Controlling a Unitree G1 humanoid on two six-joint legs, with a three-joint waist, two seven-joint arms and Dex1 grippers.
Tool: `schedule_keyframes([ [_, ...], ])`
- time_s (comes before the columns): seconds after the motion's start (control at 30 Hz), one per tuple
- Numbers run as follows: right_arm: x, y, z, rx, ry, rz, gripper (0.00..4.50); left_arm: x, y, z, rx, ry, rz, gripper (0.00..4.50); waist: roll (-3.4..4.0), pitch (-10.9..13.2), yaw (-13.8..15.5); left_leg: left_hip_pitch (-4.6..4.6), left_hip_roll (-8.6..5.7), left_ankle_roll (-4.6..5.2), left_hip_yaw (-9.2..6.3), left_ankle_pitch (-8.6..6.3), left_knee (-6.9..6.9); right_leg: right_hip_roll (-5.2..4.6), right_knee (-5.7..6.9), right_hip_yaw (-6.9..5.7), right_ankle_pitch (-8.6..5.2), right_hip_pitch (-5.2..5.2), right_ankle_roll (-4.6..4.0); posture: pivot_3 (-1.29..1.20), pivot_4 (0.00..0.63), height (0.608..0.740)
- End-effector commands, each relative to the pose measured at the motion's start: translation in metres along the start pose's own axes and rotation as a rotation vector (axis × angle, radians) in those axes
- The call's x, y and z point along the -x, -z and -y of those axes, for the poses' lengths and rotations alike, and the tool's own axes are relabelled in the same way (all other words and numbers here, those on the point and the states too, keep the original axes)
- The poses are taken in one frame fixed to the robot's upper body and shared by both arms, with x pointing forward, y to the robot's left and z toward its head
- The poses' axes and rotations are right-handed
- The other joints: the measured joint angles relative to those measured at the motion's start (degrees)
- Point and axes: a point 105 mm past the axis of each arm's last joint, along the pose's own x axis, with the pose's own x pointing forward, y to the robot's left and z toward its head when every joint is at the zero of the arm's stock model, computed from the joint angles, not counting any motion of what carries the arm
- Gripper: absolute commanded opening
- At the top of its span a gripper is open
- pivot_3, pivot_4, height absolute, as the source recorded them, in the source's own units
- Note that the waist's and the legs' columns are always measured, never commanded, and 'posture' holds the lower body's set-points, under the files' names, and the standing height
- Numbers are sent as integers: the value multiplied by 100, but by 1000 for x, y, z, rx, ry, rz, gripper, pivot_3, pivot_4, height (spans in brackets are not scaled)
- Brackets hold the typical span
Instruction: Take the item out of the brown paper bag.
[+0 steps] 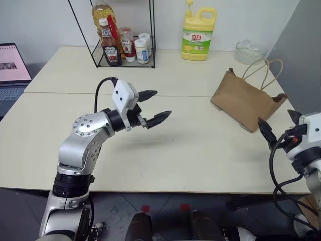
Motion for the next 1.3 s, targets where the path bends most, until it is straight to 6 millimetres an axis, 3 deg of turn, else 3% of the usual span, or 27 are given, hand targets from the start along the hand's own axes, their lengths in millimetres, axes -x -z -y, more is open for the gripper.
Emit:
schedule_keyframes([
  [0.03, -6, -13, 15, 2, 23, 29, 4500, -2, -9, 3, -38, 24, 21, 4470, 0, 0, 0, 0, 0, 0, 0, 0, 1, 0, 0, 1, 0, 0, 0, 0, 150, 740],
  [0.47, -84, -21, 50, -4, 47, -121, 4500, -8, -13, 6, -65, 36, 45, 4470, 3, 6, -5, 0, -1, 0, 2, 0, 4, 0, -1, 3, 1, -2, 0, 0, 150, 740],
  [0.67, -108, -24, 51, -37, 10, -148, 4500, -9, -13, 7, -64, 38, 47, 4470, 2, 8, -5, -6, 0, 1, 1, 0, 1, -2, -5, 0, 1, -6, -1, 0, 150, 740],
  [0.93, -126, -33, 54, -75, 6, -125, 4500, -9, -14, 8, -69, 39, 46, 4470, 4, 10, -7, -8, -1, 1, 2, 0, 2, -3, -4, 0, 1, -10, -1, 0, 150, 740],
  [1.17, -128, -50, 64, -121, 19, -85, 4500, -10, -14, 9, -68, 40, 46, 4470, 5, 11, -6, -13, -1, 1, 2, 0, 2, -3, -4, 0, 1, -14, -1, 0, 150, 740],
  [1.3, -130, -59, 64, -206, 6, -71, 3215, -11, -14, 9, -67, 42, 49, 4500, 6, 11, -5, -18, -1, 1, 2, 0, 2, -3, -3, -1, 1, -19, -1, 0, 150, 740],
])
